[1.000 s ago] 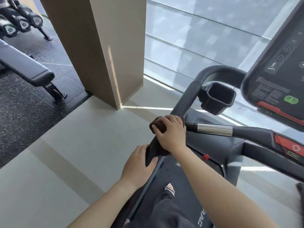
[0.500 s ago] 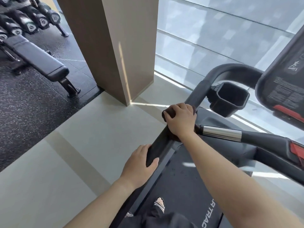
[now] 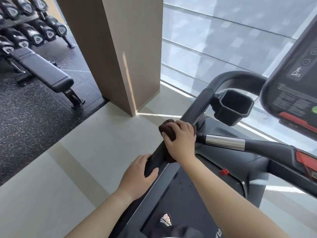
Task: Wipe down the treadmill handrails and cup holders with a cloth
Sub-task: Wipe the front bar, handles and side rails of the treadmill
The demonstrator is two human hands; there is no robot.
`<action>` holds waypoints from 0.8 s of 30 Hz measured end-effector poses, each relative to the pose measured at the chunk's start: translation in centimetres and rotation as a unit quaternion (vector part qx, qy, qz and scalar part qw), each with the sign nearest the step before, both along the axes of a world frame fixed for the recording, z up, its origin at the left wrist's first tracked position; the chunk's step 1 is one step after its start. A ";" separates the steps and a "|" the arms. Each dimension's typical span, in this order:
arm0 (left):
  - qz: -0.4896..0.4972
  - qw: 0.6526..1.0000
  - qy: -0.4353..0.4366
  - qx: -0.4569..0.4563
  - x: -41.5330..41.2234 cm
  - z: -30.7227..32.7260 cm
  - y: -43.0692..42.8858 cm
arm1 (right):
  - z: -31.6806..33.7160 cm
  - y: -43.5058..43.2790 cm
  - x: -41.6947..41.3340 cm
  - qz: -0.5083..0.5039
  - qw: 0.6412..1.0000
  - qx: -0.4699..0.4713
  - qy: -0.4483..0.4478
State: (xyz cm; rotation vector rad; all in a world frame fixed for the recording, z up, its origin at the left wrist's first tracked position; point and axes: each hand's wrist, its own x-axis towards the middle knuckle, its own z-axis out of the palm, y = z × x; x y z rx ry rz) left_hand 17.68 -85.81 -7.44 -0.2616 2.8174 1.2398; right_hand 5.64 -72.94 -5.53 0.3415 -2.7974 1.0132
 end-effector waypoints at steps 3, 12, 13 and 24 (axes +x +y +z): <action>-0.001 1.000 -0.004 0.022 0.0 0.0 -0.2 | -0.6 0.0 2.3 0.019 1.000 -0.009 0.016; -0.017 0.999 -0.029 0.041 4.3 -0.2 -2.3 | 0.6 -1.5 1.9 -0.022 0.998 0.056 -0.033; -0.019 0.998 -0.030 0.046 5.0 -0.2 -2.7 | 0.6 -1.7 2.3 -0.024 0.998 0.055 -0.034; -0.108 0.990 -0.067 0.061 10.6 0.2 -8.7 | 0.0 -6.9 14.4 -0.058 0.997 0.043 -0.036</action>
